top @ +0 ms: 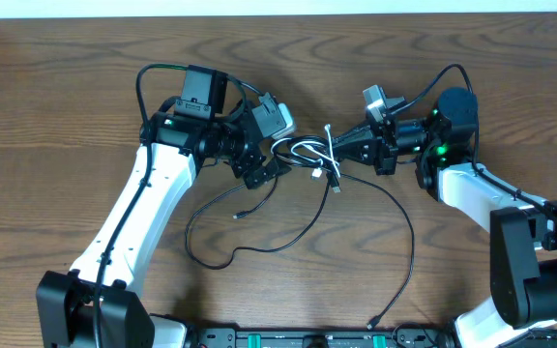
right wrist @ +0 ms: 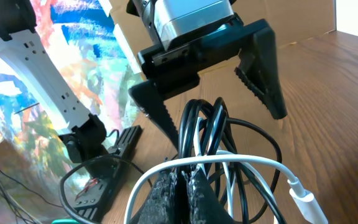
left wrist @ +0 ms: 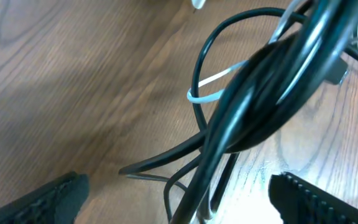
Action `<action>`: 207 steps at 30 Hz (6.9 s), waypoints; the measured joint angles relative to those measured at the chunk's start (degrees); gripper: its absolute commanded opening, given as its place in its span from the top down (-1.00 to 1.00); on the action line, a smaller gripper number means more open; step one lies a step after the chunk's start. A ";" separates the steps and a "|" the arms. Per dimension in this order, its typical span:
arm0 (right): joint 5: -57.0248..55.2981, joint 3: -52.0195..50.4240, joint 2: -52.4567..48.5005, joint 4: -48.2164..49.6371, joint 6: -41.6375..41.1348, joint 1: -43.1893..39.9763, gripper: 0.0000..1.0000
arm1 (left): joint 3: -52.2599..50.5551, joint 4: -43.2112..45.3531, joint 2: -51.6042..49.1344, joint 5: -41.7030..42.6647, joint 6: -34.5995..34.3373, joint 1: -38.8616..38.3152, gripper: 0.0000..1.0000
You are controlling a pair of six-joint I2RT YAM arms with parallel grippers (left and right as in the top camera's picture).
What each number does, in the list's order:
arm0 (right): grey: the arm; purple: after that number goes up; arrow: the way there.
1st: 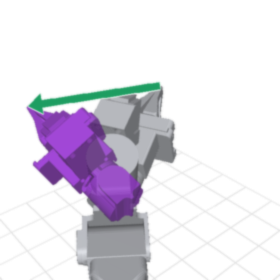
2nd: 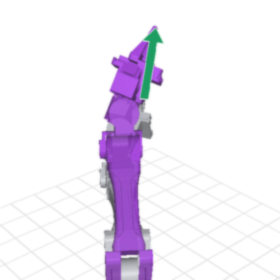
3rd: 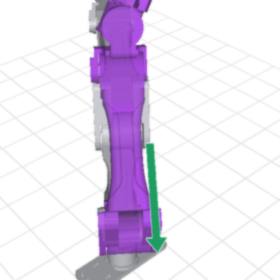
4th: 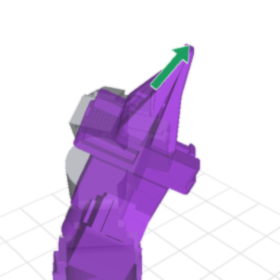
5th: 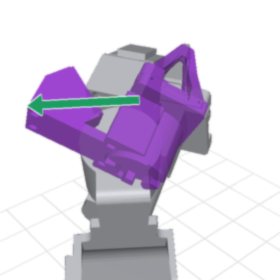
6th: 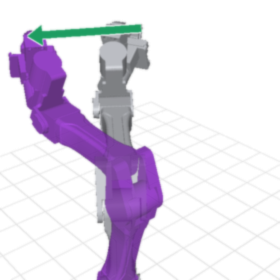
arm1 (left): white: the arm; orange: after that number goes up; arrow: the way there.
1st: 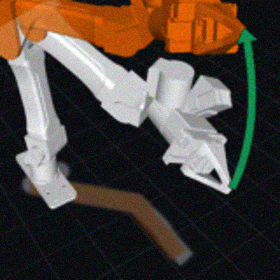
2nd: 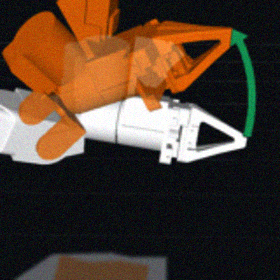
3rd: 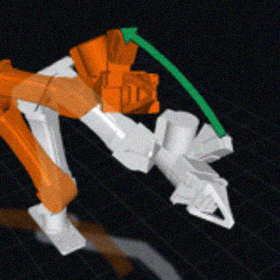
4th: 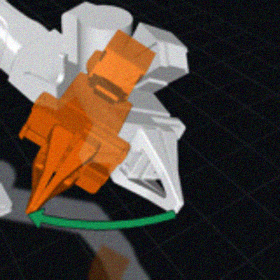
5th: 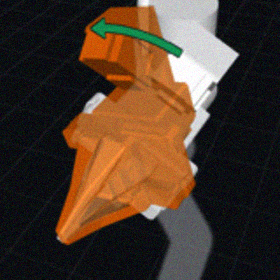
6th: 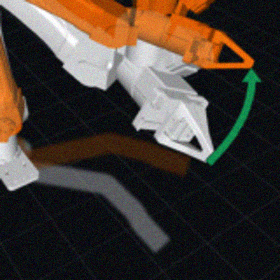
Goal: Untangle cables
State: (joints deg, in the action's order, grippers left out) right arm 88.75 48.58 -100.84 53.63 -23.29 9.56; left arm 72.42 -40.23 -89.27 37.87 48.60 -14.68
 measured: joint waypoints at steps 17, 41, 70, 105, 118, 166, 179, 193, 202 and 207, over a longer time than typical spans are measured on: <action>0.00 0.00 0.00 1.46 -2.84 0.33 0.98 | 0.00 -2.21 0.00 7.48 2.71 0.22 0.85; -6.03 0.00 0.09 34.32 -29.57 0.59 0.98 | -4.31 -5.88 0.00 7.21 2.69 0.09 0.85; -1.88 0.04 0.44 6.64 -18.73 -2.10 -0.99 | -7.30 2.73 -0.42 19.78 -0.83 0.04 0.85; -29.59 0.33 0.72 -47.60 16.46 8.24 -0.98 | -7.39 21.57 7.30 21.79 -23.74 7.45 0.85; -31.93 0.04 0.72 -37.07 12.33 8.55 -0.99 | -7.39 21.81 12.57 18.80 -29.31 9.66 0.85; -58.60 0.42 0.94 -39.06 -6.16 14.58 -0.99 | -7.41 25.68 12.46 22.47 -30.84 2.23 0.85; -44.00 0.04 0.90 -12.76 -7.63 14.64 -0.99 | -7.41 18.60 12.46 12.81 -31.87 2.19 0.85; -48.96 0.42 0.92 -26.80 -7.17 14.95 -0.99 | -7.41 21.20 12.46 21.14 -35.19 2.14 0.85; -62.62 0.55 1.01 -46.03 -4.31 14.27 -0.99 | -7.45 21.18 12.41 26.45 -35.34 2.12 0.85; -64.98 0.55 1.03 -50.66 -3.74 11.06 -0.99 | -7.45 21.14 12.39 24.06 -35.34 2.12 0.85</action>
State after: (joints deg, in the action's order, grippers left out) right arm 23.77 49.12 -99.81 2.96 -27.03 20.62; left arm 64.97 -19.09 -76.88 61.93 13.26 -12.56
